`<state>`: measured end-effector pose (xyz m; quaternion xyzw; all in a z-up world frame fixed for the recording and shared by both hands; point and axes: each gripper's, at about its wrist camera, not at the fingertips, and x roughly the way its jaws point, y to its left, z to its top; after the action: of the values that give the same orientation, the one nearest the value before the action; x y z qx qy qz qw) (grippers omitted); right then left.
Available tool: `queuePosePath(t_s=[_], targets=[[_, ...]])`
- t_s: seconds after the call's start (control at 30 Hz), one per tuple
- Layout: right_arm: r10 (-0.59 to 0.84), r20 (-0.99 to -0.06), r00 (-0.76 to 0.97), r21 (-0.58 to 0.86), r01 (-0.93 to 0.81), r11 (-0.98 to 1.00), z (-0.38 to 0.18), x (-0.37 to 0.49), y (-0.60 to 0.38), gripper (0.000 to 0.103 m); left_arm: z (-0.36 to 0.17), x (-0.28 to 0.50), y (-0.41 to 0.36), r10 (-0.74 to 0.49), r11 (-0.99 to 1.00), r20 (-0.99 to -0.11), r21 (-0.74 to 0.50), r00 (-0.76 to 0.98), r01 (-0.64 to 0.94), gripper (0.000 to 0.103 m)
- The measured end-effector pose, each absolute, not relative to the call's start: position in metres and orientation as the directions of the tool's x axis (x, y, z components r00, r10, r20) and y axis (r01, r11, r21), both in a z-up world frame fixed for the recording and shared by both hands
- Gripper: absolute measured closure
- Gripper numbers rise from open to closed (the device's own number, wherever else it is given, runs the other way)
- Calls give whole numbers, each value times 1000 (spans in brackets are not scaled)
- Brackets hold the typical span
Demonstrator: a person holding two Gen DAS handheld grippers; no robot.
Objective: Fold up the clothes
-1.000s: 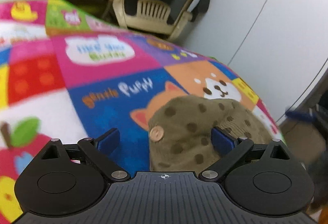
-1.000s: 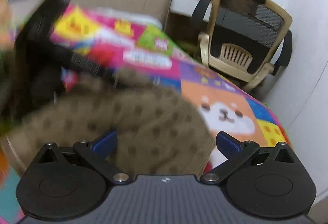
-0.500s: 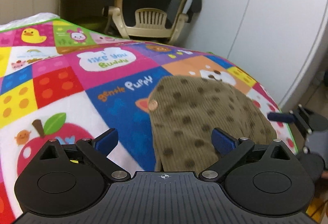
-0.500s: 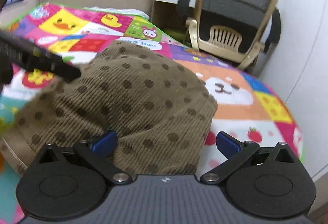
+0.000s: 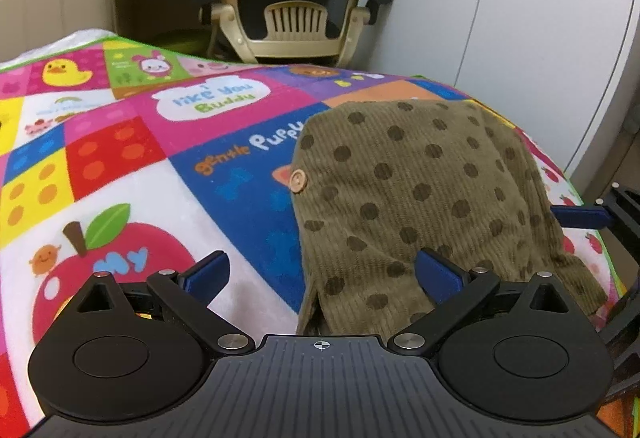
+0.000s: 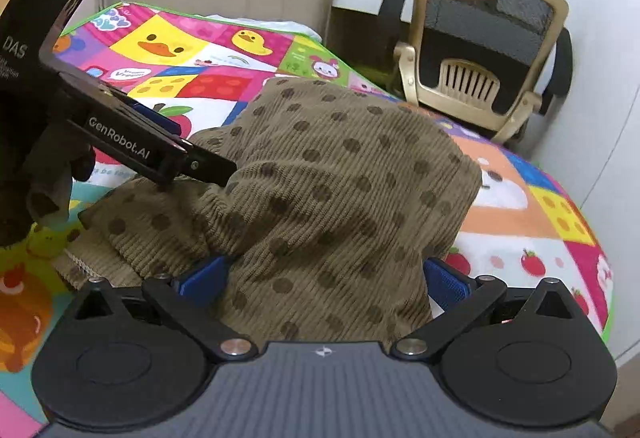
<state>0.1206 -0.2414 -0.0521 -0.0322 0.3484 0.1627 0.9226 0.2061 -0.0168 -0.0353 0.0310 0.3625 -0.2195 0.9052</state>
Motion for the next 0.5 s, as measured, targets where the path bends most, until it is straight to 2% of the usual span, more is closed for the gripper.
queuePosePath(t_s=[0.13, 0.23, 0.3, 0.4, 0.5], targets=[[307, -694, 651, 127, -309, 943, -60, 127, -250, 0, -36, 205, -16, -375, 902, -668, -104, 643, 418, 0], [338, -649, 682, 166, -307, 937, -48, 118, -267, 0, -36, 204, -14, -380, 902, -665, -112, 643, 416, 0], [332, -586, 739, 173, -286, 942, -32, 116, -277, 0, -36, 204, -13, -382, 902, -665, -116, 642, 416, 0], [237, -529, 815, 125, -202, 971, -16, 129, -279, 0, -36, 205, -15, -382, 901, -666, -116, 641, 417, 0], [138, -528, 838, 6, -158, 987, -21, 154, -263, 0, -36, 204, -17, -377, 904, -665, -111, 645, 414, 0]])
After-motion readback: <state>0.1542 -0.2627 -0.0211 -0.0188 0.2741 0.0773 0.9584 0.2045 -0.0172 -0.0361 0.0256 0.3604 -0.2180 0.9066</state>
